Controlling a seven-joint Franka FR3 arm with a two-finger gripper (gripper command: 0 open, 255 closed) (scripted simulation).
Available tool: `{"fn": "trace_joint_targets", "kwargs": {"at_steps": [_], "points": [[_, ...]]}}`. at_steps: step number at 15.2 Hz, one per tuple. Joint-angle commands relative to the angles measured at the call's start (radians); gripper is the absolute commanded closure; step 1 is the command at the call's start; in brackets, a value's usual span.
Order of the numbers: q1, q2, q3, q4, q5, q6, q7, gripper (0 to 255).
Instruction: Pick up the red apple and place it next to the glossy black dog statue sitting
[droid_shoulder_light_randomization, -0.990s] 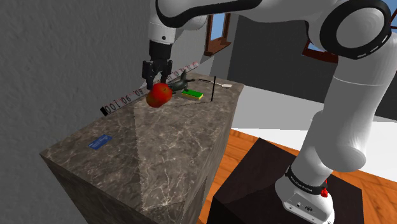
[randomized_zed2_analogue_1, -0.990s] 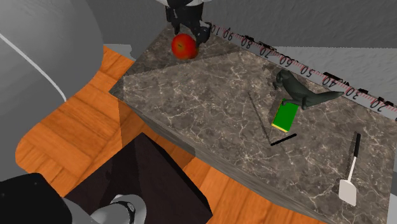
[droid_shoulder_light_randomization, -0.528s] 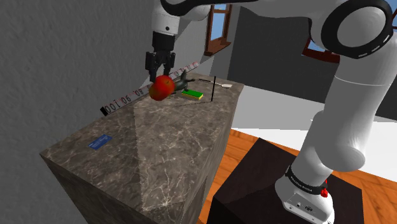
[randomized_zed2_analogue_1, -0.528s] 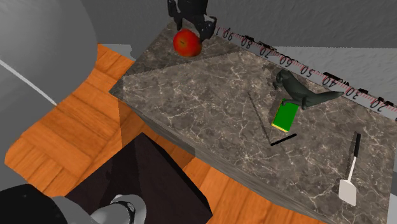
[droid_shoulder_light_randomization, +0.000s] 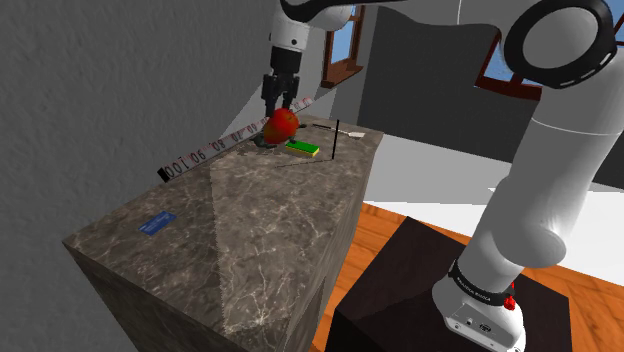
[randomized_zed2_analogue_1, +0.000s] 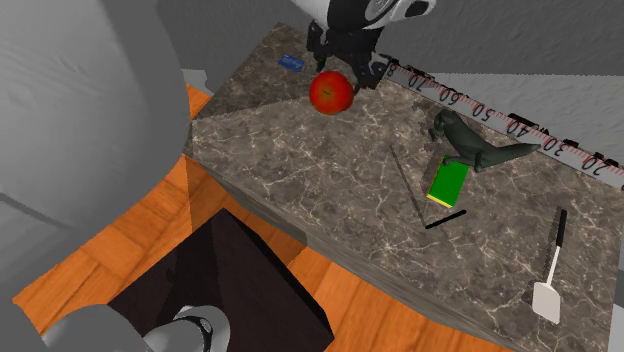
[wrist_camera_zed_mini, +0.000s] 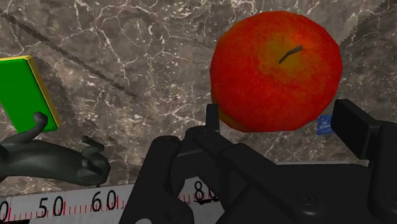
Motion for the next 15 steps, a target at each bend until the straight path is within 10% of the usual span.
{"fn": "trace_joint_targets", "kwargs": {"at_steps": [1, 15], "points": [[-0.026, -0.003, -0.02, -0.002, 0.005, -0.008, -0.048, 255], [-0.211, 0.097, -0.154, 0.142, 0.035, -0.109, -0.355, 255]]}}
